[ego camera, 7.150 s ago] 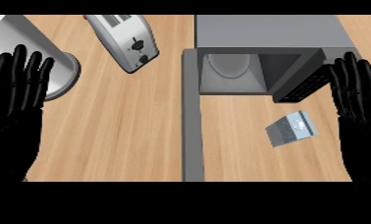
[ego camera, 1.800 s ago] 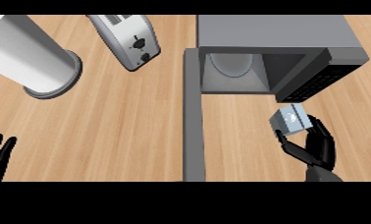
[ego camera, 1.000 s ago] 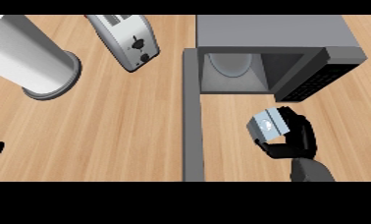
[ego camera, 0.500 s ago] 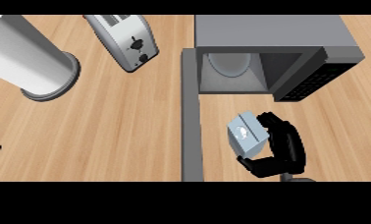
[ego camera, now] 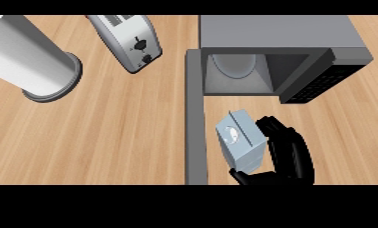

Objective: Pick up the milk, place it into the microwave and close the microwave

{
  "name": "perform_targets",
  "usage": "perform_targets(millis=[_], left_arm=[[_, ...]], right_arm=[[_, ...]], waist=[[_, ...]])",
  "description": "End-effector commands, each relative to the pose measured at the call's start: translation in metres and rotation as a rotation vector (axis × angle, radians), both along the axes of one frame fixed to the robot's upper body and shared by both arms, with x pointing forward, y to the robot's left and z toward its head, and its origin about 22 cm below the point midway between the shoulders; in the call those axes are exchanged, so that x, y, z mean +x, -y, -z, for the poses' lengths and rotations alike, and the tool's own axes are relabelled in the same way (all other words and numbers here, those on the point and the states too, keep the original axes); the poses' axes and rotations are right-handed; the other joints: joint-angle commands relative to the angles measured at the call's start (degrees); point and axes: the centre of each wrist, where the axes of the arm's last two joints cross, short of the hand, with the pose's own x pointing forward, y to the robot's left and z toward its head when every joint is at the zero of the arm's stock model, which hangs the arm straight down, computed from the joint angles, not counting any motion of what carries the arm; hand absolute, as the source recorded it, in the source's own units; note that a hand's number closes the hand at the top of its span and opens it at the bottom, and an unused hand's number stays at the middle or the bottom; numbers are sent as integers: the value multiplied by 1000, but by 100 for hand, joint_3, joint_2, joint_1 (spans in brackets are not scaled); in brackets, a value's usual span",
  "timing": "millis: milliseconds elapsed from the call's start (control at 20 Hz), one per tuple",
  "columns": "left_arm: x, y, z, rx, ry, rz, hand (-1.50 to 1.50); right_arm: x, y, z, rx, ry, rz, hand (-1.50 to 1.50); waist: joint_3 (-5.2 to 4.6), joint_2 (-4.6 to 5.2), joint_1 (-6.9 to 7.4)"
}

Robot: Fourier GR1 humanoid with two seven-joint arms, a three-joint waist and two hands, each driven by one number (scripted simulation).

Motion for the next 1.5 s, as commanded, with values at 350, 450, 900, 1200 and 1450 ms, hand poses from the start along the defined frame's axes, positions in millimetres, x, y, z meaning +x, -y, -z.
perform_targets(millis=[350, 450, 900, 1200, 1450], left_arm=[[-6, -22, 12, 0, -11, -12, -150], [-13, -25, 12, -9, -25, -20, -150], [-6, -31, 6, 3, -19, -1, -150], [7, -30, 10, 17, -22, -1, -150], [2, -45, 10, 16, -44, 25, -150]], right_arm=[[48, -65, -38, -68, 76, 90, 150], [45, -57, -49, -92, 54, 125, 150], [134, -28, -24, -173, -66, 299, 150], [160, -34, 8, -205, -99, 279, 150], [182, -23, 15, -220, -53, 287, 150]], waist=[[2, 17, 72], [1, 8, 39], [6, 39, 116], [7, 48, 122], [7, 56, 156]])
